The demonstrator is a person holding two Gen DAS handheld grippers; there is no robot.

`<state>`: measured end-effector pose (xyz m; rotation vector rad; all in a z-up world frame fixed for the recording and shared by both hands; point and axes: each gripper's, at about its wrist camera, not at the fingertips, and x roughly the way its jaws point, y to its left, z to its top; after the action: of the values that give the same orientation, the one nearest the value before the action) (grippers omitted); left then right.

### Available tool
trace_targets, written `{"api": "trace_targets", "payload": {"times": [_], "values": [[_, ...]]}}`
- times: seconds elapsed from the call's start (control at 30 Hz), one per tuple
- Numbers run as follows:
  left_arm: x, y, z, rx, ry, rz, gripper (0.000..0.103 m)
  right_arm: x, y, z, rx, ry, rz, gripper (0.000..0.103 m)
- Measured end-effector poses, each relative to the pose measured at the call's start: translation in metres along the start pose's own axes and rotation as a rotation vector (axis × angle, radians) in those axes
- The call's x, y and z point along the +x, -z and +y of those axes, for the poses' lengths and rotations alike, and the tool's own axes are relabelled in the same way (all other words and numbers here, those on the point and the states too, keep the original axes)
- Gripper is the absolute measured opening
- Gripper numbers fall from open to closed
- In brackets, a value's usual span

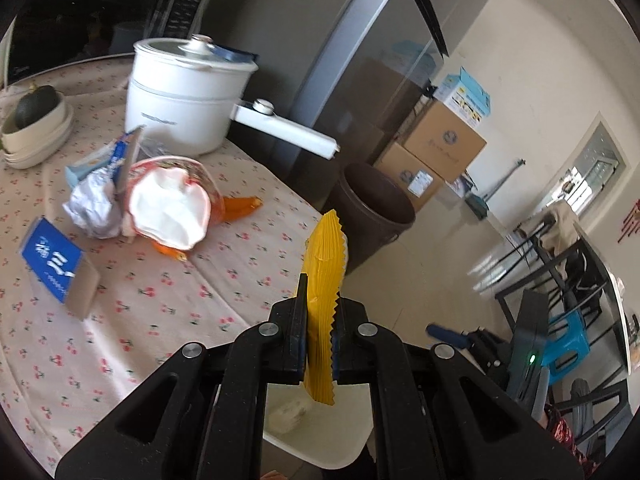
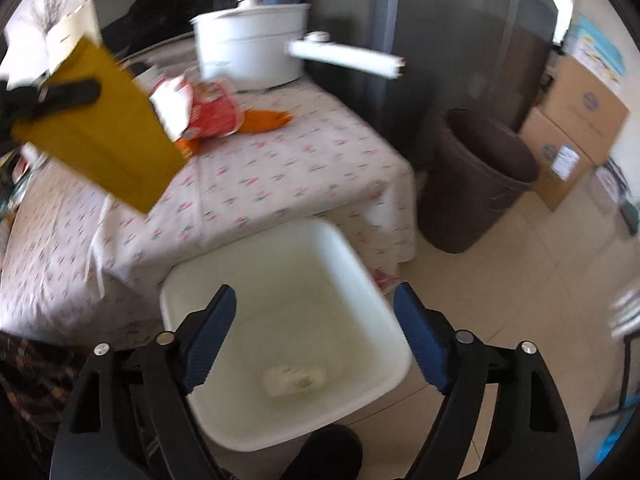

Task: Collect trash
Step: 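Carry both items over the white basin and open both tools to drop them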

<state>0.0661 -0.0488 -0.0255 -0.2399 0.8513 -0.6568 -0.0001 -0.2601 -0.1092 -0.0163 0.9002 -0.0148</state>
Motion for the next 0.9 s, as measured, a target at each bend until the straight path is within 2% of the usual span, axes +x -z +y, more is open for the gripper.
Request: {"api": "trace_targets", "payload": {"times": [0.23, 0.47, 0.53, 0.6, 0.67, 0.83, 0.9], "values": [[0.027, 0.007, -0.018, 0.03, 0.026, 0.058, 0.008, -0.013, -0.006, -0.033, 0.118, 0.164, -0.118, 0.087], [0.051, 0.016, -0.03, 0.063, 0.031, 0.121, 0.009, -0.023, -0.01, -0.053, 0.188, 0.237, -0.17, 0.087], [0.056, 0.018, -0.031, 0.071, 0.028, 0.143, 0.015, -0.025, -0.011, -0.053, 0.187, 0.251, -0.18, 0.088], [0.06, 0.019, -0.032, 0.073, 0.028, 0.155, 0.038, -0.026, -0.012, -0.053, 0.188, 0.264, -0.192, 0.088], [0.062, 0.019, -0.033, 0.077, 0.021, 0.158, 0.051, -0.026, -0.013, -0.052, 0.186, 0.274, -0.199, 0.089], [0.062, 0.021, -0.032, 0.081, 0.009, 0.159, 0.057, -0.026, -0.013, -0.051, 0.184, 0.285, -0.204, 0.09], [0.06, 0.021, -0.031, 0.09, -0.019, 0.15, 0.063, -0.026, -0.014, -0.049, 0.181, 0.291, -0.212, 0.091]]}}
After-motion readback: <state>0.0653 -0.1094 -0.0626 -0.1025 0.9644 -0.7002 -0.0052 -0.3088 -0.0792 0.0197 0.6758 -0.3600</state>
